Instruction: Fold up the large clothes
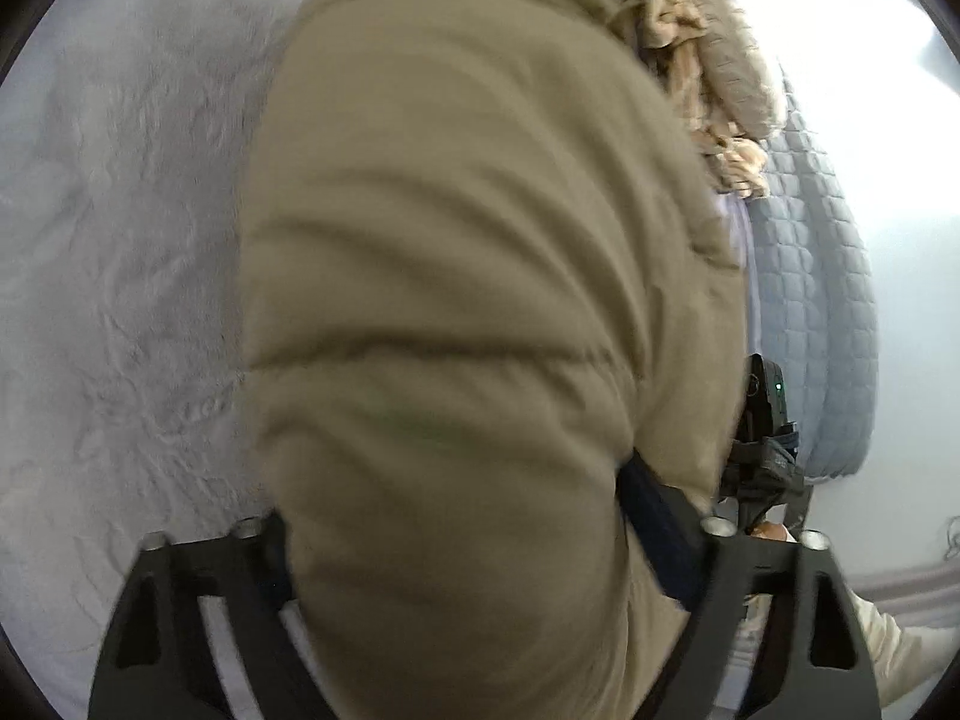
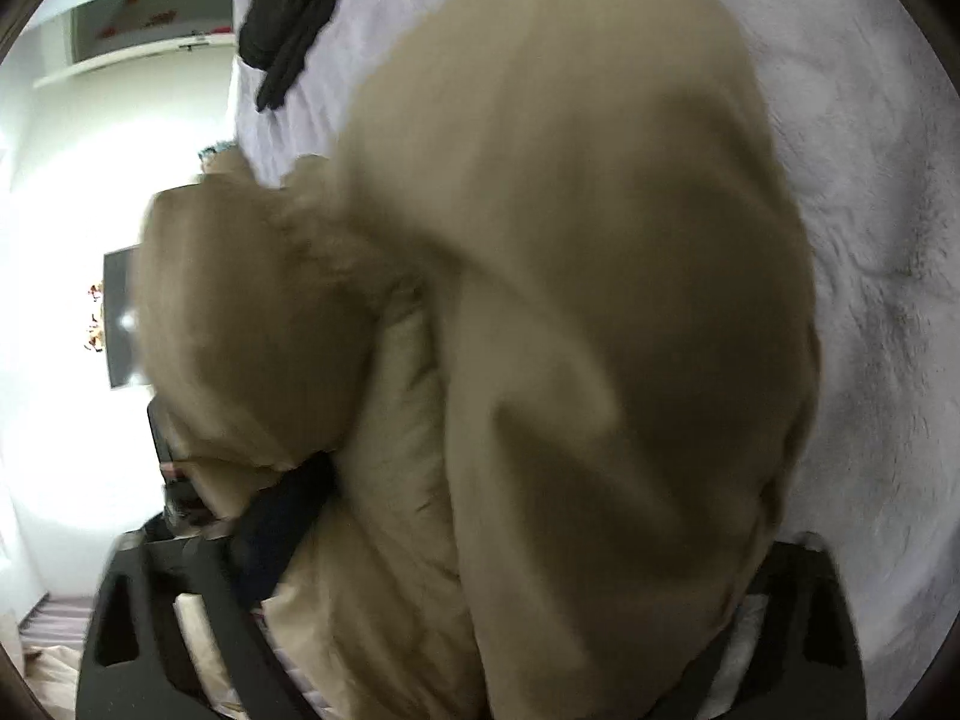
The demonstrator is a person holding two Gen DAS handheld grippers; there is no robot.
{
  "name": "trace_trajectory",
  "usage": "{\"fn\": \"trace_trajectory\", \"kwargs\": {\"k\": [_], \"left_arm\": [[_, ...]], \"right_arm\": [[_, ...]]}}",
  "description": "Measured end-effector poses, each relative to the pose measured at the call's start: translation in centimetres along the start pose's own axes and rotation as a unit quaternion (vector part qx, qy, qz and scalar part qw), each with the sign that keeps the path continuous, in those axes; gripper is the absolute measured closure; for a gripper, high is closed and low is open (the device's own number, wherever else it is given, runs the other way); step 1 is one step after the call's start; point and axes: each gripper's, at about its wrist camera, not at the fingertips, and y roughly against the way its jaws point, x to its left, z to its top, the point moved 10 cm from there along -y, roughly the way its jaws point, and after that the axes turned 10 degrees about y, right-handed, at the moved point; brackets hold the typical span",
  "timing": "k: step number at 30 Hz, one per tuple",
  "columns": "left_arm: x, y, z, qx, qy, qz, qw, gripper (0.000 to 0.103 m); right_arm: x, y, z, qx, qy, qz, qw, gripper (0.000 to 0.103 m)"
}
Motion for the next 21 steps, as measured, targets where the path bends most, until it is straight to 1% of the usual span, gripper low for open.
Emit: {"fn": "trace_trajectory", "kwargs": {"k": [1,2,5,7,10,13,16,18,20,21], "left_arm": [[-0.2,1.0,0.2,-0.001,-0.005,-0.012,0.9999,0.028],[-0.4,1.9,0.8,-0.003,-0.011,-0.016,0.9998,0.029],[-0.8,5.1,2.2,-0.019,-0.038,-0.016,0.9990,0.029],[-0.6,8.0,3.9,-0.034,-0.048,-0.016,0.9981,0.029],[1.0,13.5,7.2,-0.070,-0.058,-0.004,0.9958,0.029],[4.1,18.5,10.7,-0.107,-0.055,0.017,0.9926,0.029],[7.7,21.5,13.3,-0.137,-0.042,0.043,0.9888,0.029],[10.5,22.0,14.5,-0.143,-0.025,0.058,0.9877,0.028],[13.4,21.6,15.2,-0.144,-0.007,0.075,0.9868,0.025],[14.8,21.2,15.4,-0.145,0.004,0.080,0.9862,0.022]], "right_arm": [[0.6,0.2,0.1,-0.005,0.002,0.000,1.000,0.023],[1.5,0.3,0.1,-0.010,0.005,0.001,1.000,0.025],[4.7,-0.2,0.2,-0.023,0.022,0.006,0.999,0.028],[7.9,-1.4,0.7,-0.039,0.039,0.012,0.998,0.028],[12.0,-4.0,2.0,-0.053,0.054,0.029,0.997,0.028],[16.6,-8.7,4.2,-0.051,0.080,0.048,0.994,0.028],[19.3,-13.2,6.0,-0.037,0.102,0.051,0.993,0.028],[20.2,-16.7,7.1,-0.022,0.111,0.041,0.993,0.028],[20.0,-19.4,7.9,-0.008,0.113,0.021,0.993,0.028],[19.5,-20.5,8.1,-0.002,0.114,0.005,0.994,0.028]]}}
